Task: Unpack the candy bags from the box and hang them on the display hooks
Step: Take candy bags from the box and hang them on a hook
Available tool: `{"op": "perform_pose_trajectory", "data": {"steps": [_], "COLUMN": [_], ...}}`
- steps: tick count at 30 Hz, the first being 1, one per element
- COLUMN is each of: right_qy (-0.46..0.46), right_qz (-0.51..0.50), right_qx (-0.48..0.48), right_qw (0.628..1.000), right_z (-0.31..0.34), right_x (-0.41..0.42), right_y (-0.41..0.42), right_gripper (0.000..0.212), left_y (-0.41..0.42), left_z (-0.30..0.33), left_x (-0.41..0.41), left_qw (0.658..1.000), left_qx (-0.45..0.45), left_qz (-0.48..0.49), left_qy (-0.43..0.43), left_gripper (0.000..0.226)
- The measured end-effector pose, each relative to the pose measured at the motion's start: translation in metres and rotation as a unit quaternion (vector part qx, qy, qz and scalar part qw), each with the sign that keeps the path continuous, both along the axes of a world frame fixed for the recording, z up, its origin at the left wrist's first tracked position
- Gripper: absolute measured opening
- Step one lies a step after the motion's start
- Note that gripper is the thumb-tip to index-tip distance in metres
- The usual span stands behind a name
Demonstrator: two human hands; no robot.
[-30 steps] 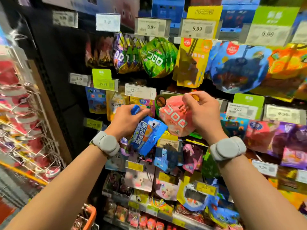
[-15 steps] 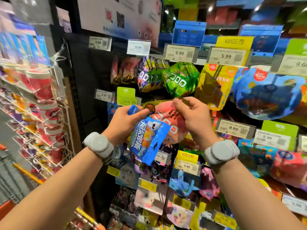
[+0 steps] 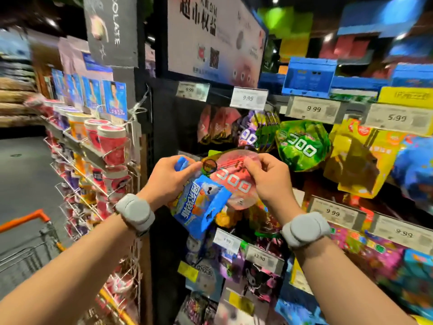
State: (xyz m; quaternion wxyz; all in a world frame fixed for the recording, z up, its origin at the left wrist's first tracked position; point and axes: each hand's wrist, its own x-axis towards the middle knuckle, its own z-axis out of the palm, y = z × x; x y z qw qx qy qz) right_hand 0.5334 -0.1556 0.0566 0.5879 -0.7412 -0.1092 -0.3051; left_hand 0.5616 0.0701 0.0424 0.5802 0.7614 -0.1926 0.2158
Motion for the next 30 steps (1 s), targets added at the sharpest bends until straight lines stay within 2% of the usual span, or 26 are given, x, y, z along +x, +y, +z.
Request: {"op": "perform_pose_trajectory", "data": {"steps": [5, 8, 13, 19, 24, 30], "right_qy": [-0.007, -0.008, -0.017, -0.013, -0.03, -0.028], "right_qz": [-0.049, -0.063, -0.083, -0.092, -0.11, -0.106], "right_qx": [-0.023, -0.045, -0.082, -0.102, -0.128, -0.128], "right_qw": [0.999, 0.997, 0.993, 0.99, 0.985, 0.986], "right_z": [0.012, 0.02, 0.033, 0.048, 0.057, 0.07], "right_x": [0.027, 0.04, 0.05, 0.062, 0.065, 0.074], "right_y": [0.017, 0.028, 0.041, 0.055, 0.062, 0.063], "right_gripper": [0.024, 0.02, 0.021, 0.024, 0.029, 0.031], "left_y": [0.031, 0.039, 0.043, 0.039, 0.027, 0.026], "left_z": [0.031, 0.055, 0.089, 0.114, 0.128, 0.142], "left_x": [0.03, 0.042, 0.058, 0.077, 0.073, 0.084], "left_qw": [0.986, 0.964, 0.937, 0.926, 0.89, 0.875], "left_qx": [0.12, 0.193, 0.269, 0.293, 0.329, 0.351], "left_qz": [0.074, 0.124, 0.15, 0.157, 0.191, 0.241], "left_qy": [-0.09, -0.136, -0.168, -0.181, -0.252, -0.231], "left_gripper": [0.013, 0.031, 0.047, 0.054, 0.057, 0.056]}}
